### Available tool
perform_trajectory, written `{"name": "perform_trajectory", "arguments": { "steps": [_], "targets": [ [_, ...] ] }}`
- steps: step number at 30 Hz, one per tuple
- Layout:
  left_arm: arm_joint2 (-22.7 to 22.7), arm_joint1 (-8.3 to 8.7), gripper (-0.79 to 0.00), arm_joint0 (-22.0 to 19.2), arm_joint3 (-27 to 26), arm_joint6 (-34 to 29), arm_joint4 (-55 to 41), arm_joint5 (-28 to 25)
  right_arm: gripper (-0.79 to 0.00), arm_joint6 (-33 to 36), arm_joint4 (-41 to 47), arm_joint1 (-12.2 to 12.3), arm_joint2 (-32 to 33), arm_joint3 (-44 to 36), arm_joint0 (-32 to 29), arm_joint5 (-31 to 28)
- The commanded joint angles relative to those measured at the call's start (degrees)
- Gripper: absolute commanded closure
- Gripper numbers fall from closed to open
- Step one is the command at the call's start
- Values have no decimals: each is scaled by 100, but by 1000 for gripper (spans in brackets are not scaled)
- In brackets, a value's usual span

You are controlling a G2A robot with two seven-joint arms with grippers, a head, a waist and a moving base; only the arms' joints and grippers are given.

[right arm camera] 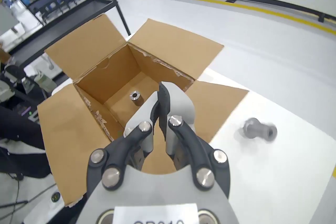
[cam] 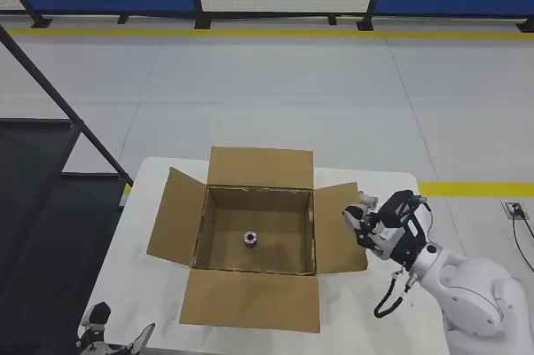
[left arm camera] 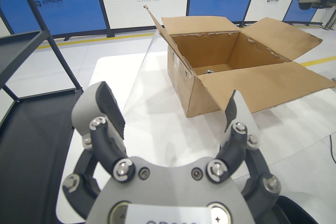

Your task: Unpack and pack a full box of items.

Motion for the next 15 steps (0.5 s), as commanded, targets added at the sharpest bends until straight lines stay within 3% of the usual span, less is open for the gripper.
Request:
{"name": "perform_trajectory", "arguments": {
  "steps": [1, 9, 15],
  "targets": [
    [0, 0, -785, 0, 0, 0, 0, 0, 0, -19, 16, 4, -98, -9, 104, 100],
    [0, 0, -785, 0, 0, 0, 0, 0, 0, -568, 78, 44, -162, 30, 229, -40],
    [0, 0, -785, 0, 0, 0, 0, 0, 0, -866, -47, 63, -203, 49, 225, 211]
  ]
}}
